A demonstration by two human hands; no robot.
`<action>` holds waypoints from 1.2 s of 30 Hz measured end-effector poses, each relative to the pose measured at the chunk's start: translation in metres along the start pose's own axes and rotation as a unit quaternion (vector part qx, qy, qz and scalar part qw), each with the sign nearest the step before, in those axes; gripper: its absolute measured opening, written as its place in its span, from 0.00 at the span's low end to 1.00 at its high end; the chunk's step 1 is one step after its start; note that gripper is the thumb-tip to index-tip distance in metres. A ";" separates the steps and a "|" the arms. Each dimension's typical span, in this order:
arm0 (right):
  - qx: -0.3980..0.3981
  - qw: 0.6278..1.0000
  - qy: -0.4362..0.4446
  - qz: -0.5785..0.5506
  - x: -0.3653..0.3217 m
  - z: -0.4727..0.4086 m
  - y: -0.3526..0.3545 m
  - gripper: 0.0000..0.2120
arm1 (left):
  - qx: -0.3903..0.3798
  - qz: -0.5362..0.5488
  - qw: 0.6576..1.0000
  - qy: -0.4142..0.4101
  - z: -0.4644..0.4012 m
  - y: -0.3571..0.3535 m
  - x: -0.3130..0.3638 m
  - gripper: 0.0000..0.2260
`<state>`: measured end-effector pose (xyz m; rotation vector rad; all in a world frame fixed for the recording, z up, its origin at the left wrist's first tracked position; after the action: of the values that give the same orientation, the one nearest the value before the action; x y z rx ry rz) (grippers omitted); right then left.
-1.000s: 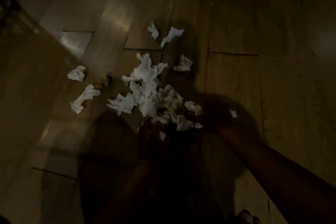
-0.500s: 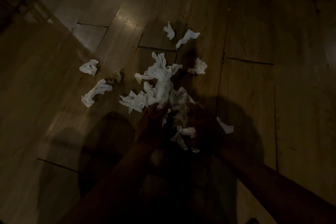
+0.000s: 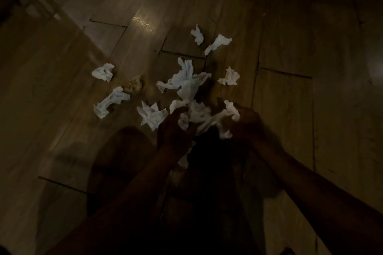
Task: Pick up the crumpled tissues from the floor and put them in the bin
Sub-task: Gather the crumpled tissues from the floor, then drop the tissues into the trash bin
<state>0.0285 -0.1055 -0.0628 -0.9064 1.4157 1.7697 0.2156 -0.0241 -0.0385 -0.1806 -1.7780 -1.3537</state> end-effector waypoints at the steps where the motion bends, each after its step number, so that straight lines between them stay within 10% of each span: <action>1: 0.024 1.000 -0.019 0.006 -0.005 -0.002 0.007 0.25 | 0.006 -0.002 1.000 -0.002 -0.008 0.003 0.007 0.15; 10: 0.018 0.982 -0.088 -0.164 -0.109 -0.022 0.039 0.15 | -0.063 0.225 0.963 0.133 -0.098 0.050 0.067 0.12; 25: 0.126 0.991 0.047 -0.009 -0.355 -0.082 0.166 0.08 | 0.069 0.239 0.968 -0.008 -0.199 0.210 0.268 0.11; 36: 0.219 0.939 -0.040 -0.261 -0.377 -0.262 0.256 0.10 | 0.059 0.193 0.979 -0.017 -0.324 0.102 0.412 0.15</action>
<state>0.0343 -0.4390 0.3435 -0.8530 1.2902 1.0316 0.1978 -0.4081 0.3325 -0.4602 -1.7352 -0.9691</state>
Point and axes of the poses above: each hand's wrist, its own z-axis away from the middle knuckle, its own y-axis out of the back of the hand, x = y × z, the point moved 3 cm from there along -z, towards the middle knuckle, and after that the axes turned 10 degrees about x, right-handed, at the moved point
